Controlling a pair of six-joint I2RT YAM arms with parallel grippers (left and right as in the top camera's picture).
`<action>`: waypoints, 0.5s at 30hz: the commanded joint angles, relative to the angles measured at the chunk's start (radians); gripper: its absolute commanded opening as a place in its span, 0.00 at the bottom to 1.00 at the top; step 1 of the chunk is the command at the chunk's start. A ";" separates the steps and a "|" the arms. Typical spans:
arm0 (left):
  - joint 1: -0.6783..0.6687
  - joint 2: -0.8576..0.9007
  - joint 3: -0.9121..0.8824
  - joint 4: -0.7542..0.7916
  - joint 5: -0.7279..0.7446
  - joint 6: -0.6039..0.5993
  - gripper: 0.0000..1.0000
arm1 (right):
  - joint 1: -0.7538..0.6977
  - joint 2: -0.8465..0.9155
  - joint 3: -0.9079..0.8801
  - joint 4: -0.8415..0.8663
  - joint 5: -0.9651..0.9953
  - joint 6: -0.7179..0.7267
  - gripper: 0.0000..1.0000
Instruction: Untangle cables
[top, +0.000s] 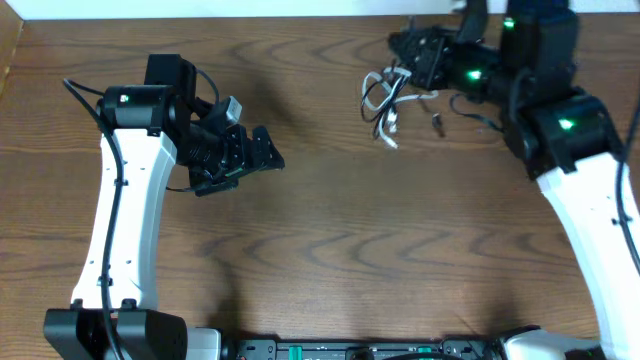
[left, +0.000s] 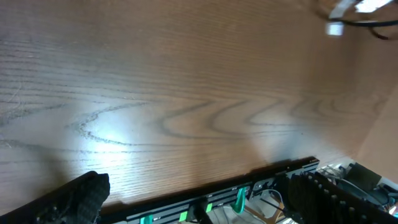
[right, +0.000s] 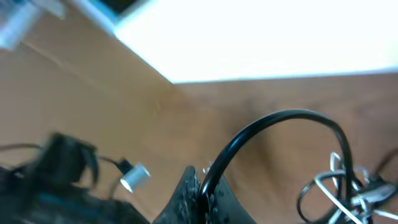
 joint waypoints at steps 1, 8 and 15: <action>-0.003 0.002 -0.004 -0.003 0.023 -0.018 0.98 | 0.010 -0.041 0.019 0.019 0.037 0.030 0.01; -0.003 0.002 -0.004 0.010 0.272 -0.019 0.98 | 0.055 -0.025 0.019 0.017 0.037 0.156 0.01; -0.051 0.002 -0.004 0.027 0.357 -0.022 0.98 | 0.056 -0.025 0.019 0.018 -0.058 0.300 0.01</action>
